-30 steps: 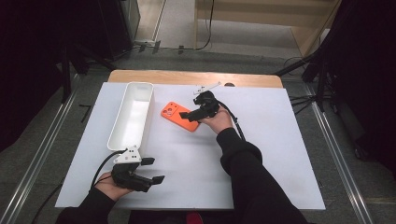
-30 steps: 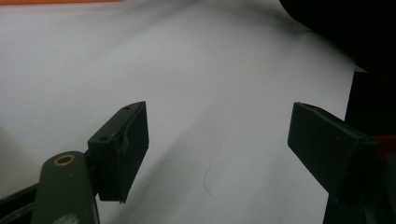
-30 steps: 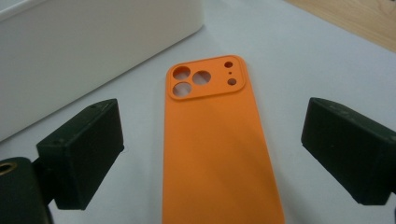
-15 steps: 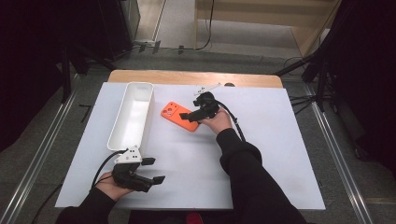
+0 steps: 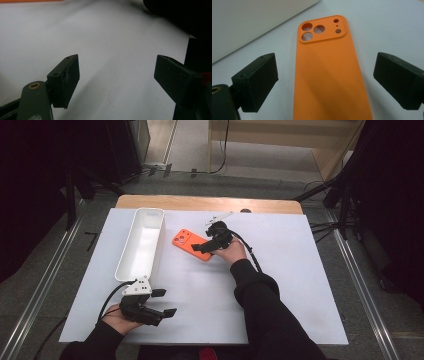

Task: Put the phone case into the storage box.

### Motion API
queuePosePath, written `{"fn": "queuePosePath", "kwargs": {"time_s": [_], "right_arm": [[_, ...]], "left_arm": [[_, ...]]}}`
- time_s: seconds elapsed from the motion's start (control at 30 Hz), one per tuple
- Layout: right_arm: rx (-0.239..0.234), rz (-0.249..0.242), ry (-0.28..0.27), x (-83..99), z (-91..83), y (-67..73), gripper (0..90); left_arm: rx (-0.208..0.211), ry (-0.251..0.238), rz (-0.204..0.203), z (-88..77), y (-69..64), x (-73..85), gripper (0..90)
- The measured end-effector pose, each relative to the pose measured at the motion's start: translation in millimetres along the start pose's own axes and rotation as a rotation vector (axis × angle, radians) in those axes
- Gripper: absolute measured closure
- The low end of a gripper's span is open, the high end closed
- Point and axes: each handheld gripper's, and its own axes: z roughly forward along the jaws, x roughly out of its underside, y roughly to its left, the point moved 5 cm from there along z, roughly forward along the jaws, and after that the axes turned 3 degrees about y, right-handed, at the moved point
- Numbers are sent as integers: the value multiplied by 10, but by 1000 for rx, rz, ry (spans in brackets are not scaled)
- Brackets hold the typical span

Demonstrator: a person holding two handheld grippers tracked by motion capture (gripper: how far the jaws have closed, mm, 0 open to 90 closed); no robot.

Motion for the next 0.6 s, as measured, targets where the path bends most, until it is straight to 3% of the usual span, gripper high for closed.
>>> {"fn": "queuePosePath", "kwargs": {"time_s": [0.6], "right_arm": [[3, -7, 35, 93, 129, -20, 44]], "left_arm": [[-4, 1, 2, 4, -1, 3, 209]]}}
